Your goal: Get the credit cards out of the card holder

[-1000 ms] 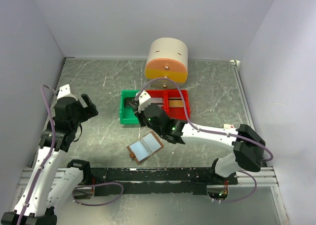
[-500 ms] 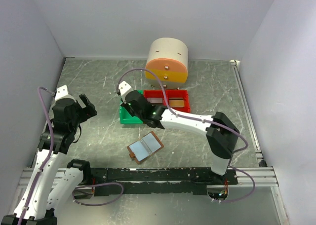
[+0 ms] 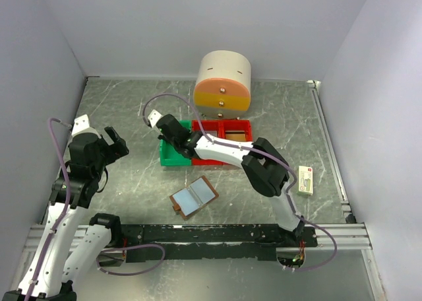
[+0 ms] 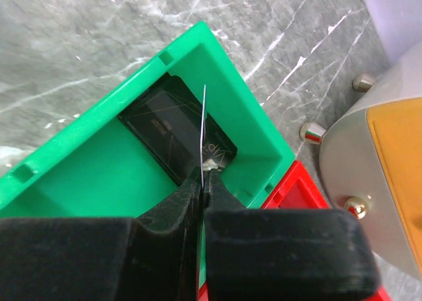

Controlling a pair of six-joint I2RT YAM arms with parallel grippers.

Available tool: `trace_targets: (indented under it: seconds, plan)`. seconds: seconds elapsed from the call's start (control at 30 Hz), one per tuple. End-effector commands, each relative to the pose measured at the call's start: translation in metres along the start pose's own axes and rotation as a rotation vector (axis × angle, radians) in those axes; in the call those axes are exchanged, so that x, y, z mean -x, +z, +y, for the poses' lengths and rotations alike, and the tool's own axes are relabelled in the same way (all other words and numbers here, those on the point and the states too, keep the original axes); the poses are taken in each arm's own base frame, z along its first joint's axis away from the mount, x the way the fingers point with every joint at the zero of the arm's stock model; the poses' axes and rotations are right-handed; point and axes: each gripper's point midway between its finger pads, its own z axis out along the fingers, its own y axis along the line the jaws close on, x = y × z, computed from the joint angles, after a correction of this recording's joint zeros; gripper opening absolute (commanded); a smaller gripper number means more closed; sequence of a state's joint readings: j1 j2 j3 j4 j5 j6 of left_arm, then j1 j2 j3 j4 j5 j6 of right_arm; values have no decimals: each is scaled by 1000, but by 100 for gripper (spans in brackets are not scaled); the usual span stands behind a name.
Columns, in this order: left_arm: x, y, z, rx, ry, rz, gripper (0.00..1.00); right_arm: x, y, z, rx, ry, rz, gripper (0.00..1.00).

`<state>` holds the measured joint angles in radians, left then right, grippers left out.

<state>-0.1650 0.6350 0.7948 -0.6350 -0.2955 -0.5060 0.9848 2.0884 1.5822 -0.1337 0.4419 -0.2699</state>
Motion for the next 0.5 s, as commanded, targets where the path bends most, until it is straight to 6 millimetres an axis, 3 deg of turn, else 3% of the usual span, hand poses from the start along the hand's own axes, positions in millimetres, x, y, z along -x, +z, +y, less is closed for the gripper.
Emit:
trace_targets:
  seconds: [0.0, 0.47]
  plan:
    - [2, -1, 2, 9, -1, -5, 100, 5, 11, -12, -11, -92, -13, 0]
    - [4, -2, 4, 15, -6, -14, 100, -5, 39, -7, 6, -233, -3, 4]
